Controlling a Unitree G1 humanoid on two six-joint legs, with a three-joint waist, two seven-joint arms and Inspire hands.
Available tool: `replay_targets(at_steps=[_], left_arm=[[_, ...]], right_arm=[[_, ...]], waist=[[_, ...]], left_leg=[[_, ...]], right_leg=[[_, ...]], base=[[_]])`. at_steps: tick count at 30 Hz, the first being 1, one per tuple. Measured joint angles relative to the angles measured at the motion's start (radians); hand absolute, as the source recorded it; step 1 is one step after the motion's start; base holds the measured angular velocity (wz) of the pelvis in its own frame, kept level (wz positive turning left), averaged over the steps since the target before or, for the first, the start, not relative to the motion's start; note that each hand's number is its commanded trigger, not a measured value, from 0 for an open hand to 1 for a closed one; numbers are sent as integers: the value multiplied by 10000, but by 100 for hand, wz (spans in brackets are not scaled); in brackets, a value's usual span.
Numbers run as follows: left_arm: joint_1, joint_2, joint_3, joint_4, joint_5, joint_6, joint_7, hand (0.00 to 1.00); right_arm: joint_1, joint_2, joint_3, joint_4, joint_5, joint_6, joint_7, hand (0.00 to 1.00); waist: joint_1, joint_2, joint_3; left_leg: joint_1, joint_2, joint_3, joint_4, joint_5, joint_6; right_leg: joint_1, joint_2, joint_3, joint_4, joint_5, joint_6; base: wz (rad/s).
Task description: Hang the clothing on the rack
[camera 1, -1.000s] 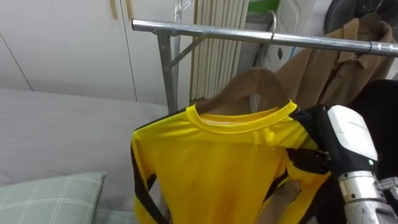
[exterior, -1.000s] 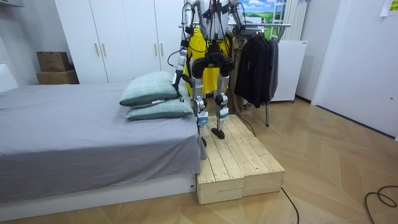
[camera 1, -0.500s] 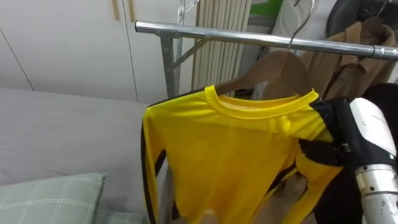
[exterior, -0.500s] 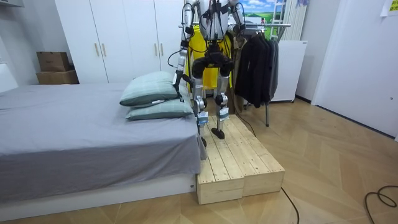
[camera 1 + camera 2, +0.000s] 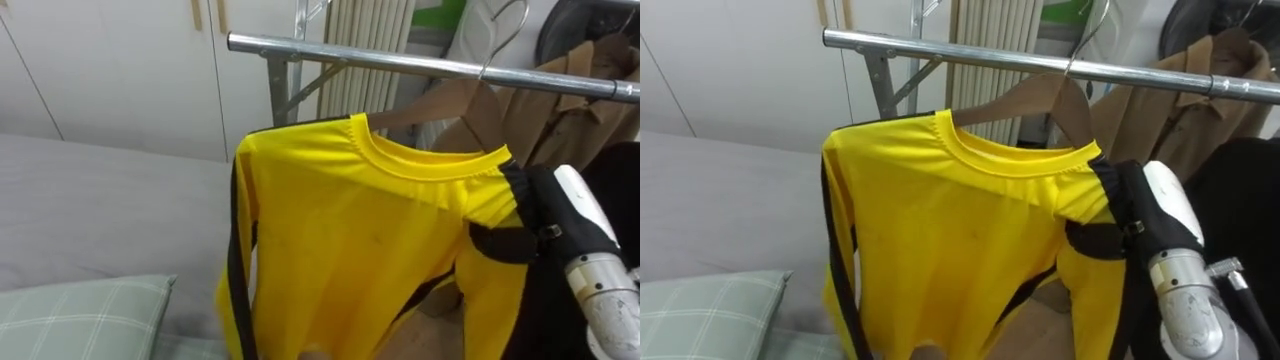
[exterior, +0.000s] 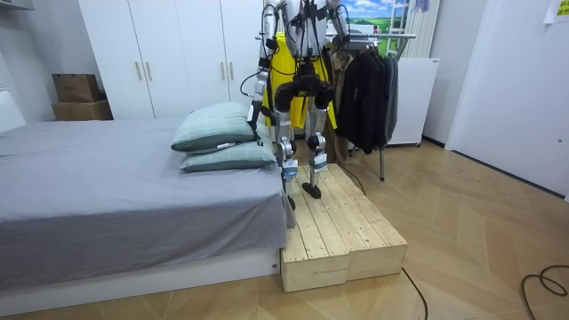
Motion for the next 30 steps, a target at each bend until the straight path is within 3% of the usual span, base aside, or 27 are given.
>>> replay_targets(at_steps=[11,18,23,30], left_arm=[[23,68,0,-25,236,-11,-55,0],[2,180,57,-41,381,-13,-236,0],[-6,279,62,-44,382,-13,-242,0],[-39,291,63,-44,387,-20,-331,0]], right_arm=[[-334,-515,-27,1156,-96,209,1221,100],[-995,-588,7,1785,-213,413,1453,100],[-1143,-588,242,2269,-539,623,1717,100],[-1342,-646,297,2795,-454,618,1872,100]], waist=[[-13,-59,-18],[25,-113,-24],[86,-277,-25],[170,-320,-23]], left_leg=[[3,-4,-202,-22,-6,-7],[1,1,-269,-37,3,-22],[-13,-1,-285,5,8,-21],[65,-27,-292,67,6,-18]], right_leg=[[-13,-30,-198,21,-75,-38],[-15,-44,-213,27,-96,-54],[25,-57,-212,21,-98,-57],[95,-44,-163,31,-109,-33]], base=[[3],[2],[0],[0]])
